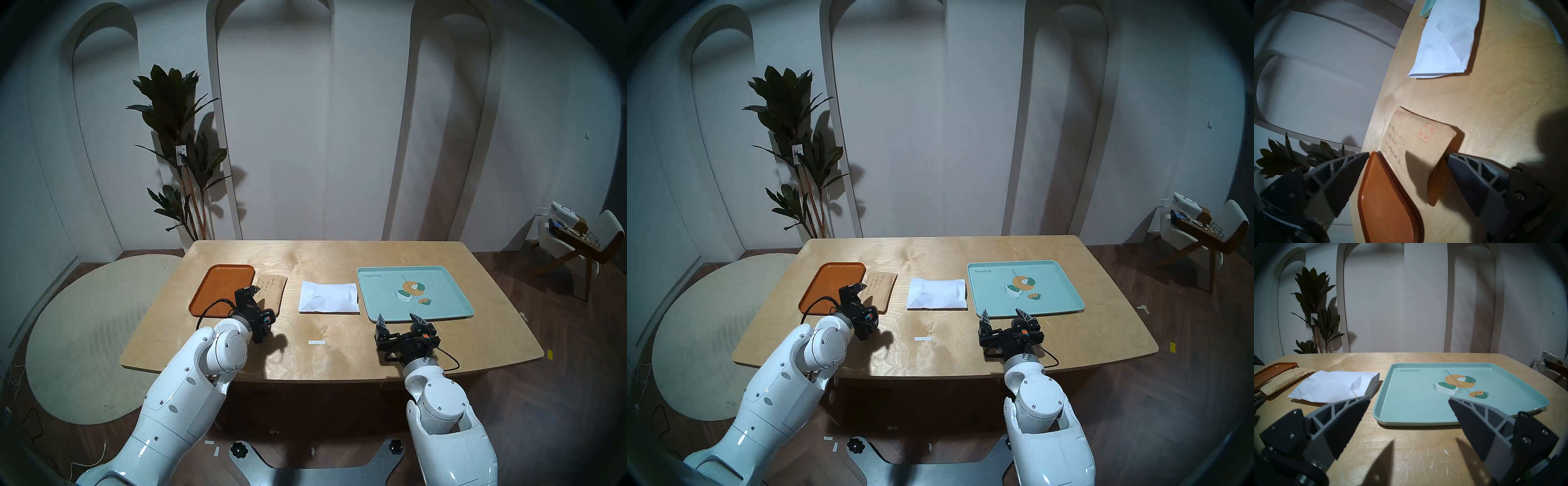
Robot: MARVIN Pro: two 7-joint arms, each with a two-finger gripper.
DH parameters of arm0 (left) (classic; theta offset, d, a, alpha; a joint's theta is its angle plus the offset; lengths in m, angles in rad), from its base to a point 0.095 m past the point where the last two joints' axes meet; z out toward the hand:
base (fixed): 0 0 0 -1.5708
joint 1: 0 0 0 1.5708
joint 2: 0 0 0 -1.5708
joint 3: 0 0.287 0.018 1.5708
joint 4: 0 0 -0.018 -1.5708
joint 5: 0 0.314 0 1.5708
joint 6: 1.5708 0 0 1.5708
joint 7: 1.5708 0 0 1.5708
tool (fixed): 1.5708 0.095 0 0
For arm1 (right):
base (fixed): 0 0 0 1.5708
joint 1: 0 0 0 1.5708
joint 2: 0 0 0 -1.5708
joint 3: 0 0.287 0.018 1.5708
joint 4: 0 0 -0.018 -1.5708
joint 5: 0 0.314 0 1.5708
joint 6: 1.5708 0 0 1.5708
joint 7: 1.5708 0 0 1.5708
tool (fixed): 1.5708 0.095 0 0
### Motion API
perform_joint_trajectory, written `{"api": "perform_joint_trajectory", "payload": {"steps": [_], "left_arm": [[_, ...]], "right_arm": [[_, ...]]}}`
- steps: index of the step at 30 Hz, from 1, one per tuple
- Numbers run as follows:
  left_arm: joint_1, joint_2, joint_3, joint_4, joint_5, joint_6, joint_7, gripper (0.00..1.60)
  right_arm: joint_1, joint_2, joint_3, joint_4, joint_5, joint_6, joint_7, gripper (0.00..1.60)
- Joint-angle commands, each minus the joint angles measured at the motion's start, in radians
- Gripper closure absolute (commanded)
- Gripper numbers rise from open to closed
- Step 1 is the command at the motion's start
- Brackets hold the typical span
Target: Sort the mail into the trays, one tray per recipient
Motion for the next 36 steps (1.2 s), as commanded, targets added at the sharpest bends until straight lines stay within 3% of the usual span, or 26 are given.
{"api": "perform_joint_trajectory", "payload": {"steps": [1, 2, 4, 6, 15, 23, 36], "left_arm": [[-0.062, 0.024, -0.024, 0.052, -0.024, -0.042, -0.028, 0.00], [-0.065, 0.025, -0.031, 0.055, -0.038, -0.051, -0.034, 0.00], [-0.070, 0.032, -0.041, 0.059, -0.062, -0.075, -0.052, 0.68], [-0.070, 0.039, -0.054, 0.060, -0.083, -0.098, -0.061, 1.60], [-0.060, 0.057, -0.108, 0.046, -0.120, -0.150, -0.035, 1.60], [-0.053, 0.044, -0.152, 0.040, -0.113, -0.183, 0.100, 1.60], [-0.125, 0.040, -0.149, 0.042, -0.094, -0.192, 0.140, 1.60]], "right_arm": [[0.003, 0.002, -0.002, -0.023, -0.002, -0.003, 0.002, 0.00], [0.003, 0.002, -0.002, -0.023, -0.002, -0.003, 0.002, 0.00], [0.003, 0.002, -0.002, -0.023, -0.002, -0.003, 0.002, 0.00], [0.003, 0.002, -0.002, -0.023, -0.002, -0.003, 0.002, 0.00], [0.003, 0.002, -0.002, -0.022, -0.002, -0.003, 0.002, 0.00], [0.004, 0.002, -0.002, -0.022, -0.002, -0.004, 0.002, 0.00], [0.004, 0.002, -0.002, -0.021, -0.002, -0.004, 0.002, 0.00]]}}
